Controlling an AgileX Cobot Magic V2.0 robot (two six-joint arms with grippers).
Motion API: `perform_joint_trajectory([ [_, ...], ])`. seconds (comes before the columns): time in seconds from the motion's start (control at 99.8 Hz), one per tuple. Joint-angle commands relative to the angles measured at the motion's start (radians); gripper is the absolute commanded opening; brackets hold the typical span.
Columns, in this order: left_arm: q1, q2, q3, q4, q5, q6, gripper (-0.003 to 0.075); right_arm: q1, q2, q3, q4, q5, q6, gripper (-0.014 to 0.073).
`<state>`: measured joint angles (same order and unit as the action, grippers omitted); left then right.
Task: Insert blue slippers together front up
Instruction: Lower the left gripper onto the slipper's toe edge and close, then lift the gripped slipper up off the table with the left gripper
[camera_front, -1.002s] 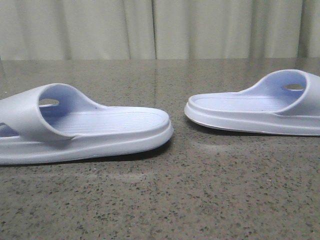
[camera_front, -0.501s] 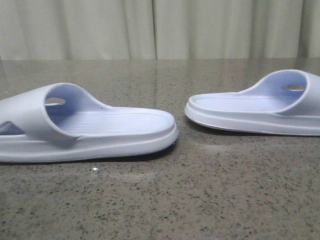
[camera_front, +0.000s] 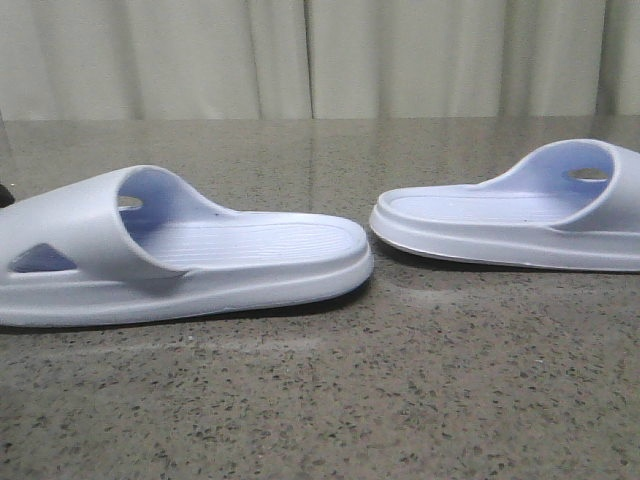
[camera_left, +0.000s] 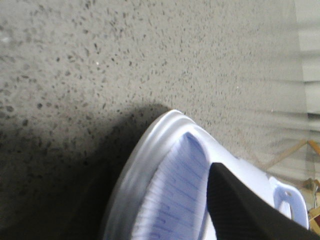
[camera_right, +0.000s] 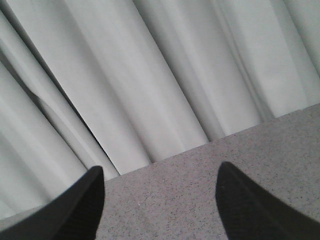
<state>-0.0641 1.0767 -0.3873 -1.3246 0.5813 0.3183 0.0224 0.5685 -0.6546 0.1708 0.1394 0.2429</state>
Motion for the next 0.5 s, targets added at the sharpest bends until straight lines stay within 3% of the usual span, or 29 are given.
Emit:
perform_joint_trajectory([
  [0.0,-0.01,0.018,0.008,0.101,0.062,0.001,0.0391,-0.005,0.009,-0.036,-0.01,-0.087,-0.005,0.0414],
  [0.331,-0.01,0.018,0.008,0.161,0.107,0.001,0.0386,-0.005,0.009,-0.036,-0.01,-0.089,-0.005,0.0414],
  [0.491,-0.01,0.018,0.008,0.161,0.107,0.001,0.0295,-0.005,0.009,-0.036,-0.01,-0.089,-0.005,0.0414],
])
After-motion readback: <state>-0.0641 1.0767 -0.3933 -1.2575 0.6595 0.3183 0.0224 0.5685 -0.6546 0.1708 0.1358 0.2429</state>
